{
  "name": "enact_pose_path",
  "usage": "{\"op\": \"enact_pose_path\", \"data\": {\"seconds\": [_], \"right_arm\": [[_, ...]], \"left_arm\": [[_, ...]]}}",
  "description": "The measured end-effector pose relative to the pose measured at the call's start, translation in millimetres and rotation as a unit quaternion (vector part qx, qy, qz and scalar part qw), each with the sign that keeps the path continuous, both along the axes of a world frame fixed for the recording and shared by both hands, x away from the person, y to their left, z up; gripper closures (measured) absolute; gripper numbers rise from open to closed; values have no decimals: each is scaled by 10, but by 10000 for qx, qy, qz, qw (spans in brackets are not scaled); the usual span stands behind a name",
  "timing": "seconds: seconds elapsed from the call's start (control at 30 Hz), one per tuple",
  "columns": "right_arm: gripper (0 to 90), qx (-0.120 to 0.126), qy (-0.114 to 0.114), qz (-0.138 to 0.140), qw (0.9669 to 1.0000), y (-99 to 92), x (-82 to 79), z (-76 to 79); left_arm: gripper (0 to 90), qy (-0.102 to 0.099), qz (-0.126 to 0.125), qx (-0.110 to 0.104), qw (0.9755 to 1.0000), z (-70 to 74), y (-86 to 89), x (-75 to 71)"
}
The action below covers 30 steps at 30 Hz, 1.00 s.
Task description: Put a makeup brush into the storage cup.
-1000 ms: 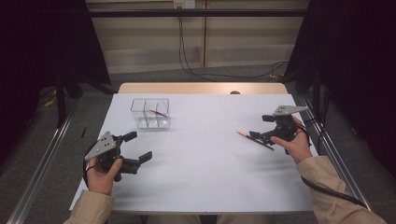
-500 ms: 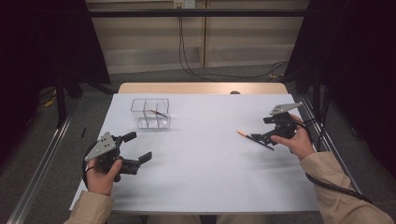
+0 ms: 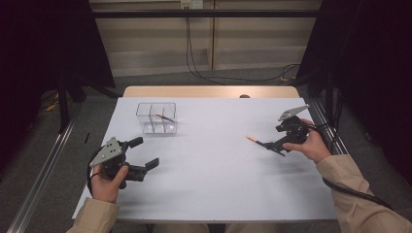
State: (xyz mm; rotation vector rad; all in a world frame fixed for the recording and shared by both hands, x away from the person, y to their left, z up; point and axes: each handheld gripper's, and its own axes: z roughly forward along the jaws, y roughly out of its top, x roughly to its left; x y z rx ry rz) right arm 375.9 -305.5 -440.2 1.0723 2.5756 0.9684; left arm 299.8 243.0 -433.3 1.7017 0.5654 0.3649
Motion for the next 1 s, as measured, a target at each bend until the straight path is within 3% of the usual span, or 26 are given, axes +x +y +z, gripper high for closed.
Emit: {"op": "enact_pose_path", "data": {"seconds": [0.2, 0.4, 0.67, 1.0], "right_arm": [[34, -202, 63, 31, 9998, 3, 13, 0], [55, -492, 289, 141, 9983, 22, 34, 13], [96, -843, 567, 292, 9944, 55, 63, 5], [250, -1194, 839, 567, 9877, 84, 87, -16]], "left_arm": [[22, 21, -13, 2, 10000, -8, -6, 2], [22, 20, -21, 8, 10000, -7, -9, 5], [22, 33, -39, -4, 10000, -19, -19, 8], [24, 30, -50, 41, 10000, -21, -20, 18]]}}
